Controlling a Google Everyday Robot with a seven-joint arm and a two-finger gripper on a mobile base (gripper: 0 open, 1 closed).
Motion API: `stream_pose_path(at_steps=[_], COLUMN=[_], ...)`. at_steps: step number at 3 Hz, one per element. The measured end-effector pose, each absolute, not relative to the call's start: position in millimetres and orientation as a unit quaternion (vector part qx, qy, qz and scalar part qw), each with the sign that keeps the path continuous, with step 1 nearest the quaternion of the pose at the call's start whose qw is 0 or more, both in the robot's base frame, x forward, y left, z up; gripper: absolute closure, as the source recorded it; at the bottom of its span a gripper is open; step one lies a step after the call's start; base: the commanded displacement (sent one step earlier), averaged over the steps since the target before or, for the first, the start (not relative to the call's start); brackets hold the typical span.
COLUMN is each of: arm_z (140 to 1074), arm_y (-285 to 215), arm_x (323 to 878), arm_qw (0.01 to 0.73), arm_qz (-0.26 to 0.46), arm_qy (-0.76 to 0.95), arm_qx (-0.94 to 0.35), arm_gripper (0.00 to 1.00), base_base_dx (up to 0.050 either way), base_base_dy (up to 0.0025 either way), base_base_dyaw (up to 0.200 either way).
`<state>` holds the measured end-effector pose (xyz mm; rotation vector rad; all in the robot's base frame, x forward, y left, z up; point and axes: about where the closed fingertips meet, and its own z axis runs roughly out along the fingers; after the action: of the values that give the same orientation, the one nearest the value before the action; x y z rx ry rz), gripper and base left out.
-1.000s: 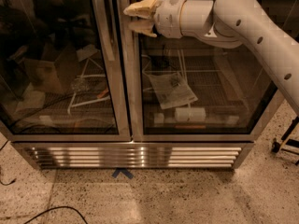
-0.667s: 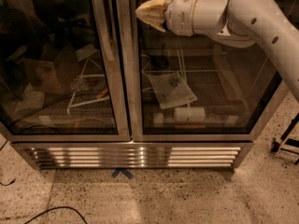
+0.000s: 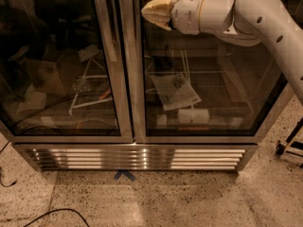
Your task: Pick orange can from top drawer and place on counter
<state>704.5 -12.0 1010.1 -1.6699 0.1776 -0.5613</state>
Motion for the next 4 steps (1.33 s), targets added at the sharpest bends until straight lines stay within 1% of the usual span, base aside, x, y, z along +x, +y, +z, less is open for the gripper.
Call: stream_pose_path(at_steps=[3,4], arm_z=[974,974], arm_y=[35,34], arm_x=[731,735], arm_qw=[0.634,0.634], arm_qz=[-0.203,-0.203], arm_qy=[0.092,0.092], arm_qx=[-0.740,-0.741], arm_gripper=[1.00,1.00], base_base_dx=[0.000,0.000], base_base_dy=[0.00000,0.00000], base_base_dyaw=[0.000,0.000])
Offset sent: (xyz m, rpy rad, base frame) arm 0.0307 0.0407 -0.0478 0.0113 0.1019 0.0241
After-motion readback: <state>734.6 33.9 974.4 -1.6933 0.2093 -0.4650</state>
